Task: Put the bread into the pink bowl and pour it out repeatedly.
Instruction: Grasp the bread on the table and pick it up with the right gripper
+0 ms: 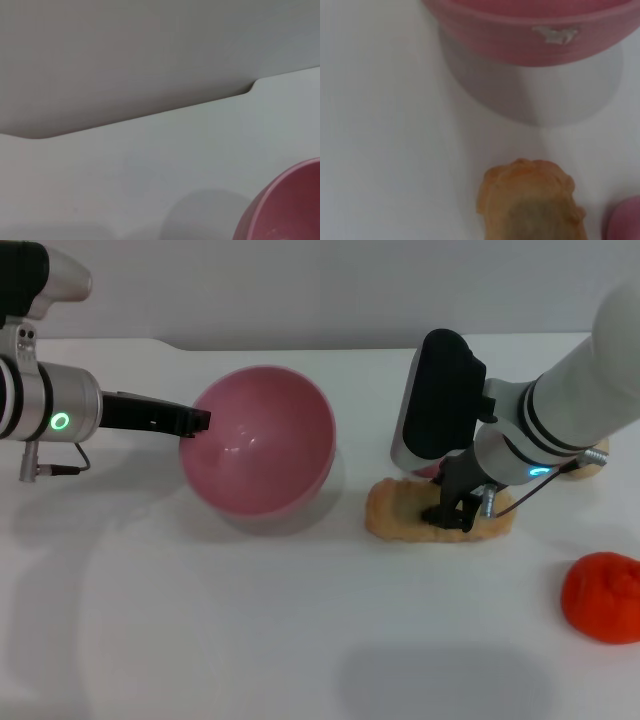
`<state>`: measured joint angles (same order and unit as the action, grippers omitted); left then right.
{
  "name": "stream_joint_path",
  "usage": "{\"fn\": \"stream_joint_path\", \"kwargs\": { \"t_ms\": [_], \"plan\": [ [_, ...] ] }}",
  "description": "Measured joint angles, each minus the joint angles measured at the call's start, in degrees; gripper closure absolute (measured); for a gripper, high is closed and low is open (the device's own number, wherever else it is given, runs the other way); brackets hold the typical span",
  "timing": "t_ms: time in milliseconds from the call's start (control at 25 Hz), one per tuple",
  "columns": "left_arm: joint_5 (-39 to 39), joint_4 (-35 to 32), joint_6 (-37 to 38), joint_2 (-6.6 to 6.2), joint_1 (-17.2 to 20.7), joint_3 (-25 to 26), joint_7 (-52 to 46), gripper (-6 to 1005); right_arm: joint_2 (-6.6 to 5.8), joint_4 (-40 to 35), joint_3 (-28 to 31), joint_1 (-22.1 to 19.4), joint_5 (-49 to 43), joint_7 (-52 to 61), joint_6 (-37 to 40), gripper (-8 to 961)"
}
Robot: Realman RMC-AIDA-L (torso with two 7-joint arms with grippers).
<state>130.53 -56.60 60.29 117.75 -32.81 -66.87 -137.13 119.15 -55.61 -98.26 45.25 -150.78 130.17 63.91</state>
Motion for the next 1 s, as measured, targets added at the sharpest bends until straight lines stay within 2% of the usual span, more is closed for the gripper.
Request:
{"fn": "stream_joint_path", "kwargs": {
  "t_ms": [560,1000],
  "plan": [
    [0.27,0.0,0.14,0.0,-0.24,0.0,0.11,953,-0.06,-0.51,0.15,-0.22,-0.13,0.25,-0.4,687],
    [0.41,0.0,0.45,-0.14,-0.24,0.0,0.11,953,0.03,-3.66,0.66,-2.67,-0.14,0.82,-0.55,752]
  ]
}}
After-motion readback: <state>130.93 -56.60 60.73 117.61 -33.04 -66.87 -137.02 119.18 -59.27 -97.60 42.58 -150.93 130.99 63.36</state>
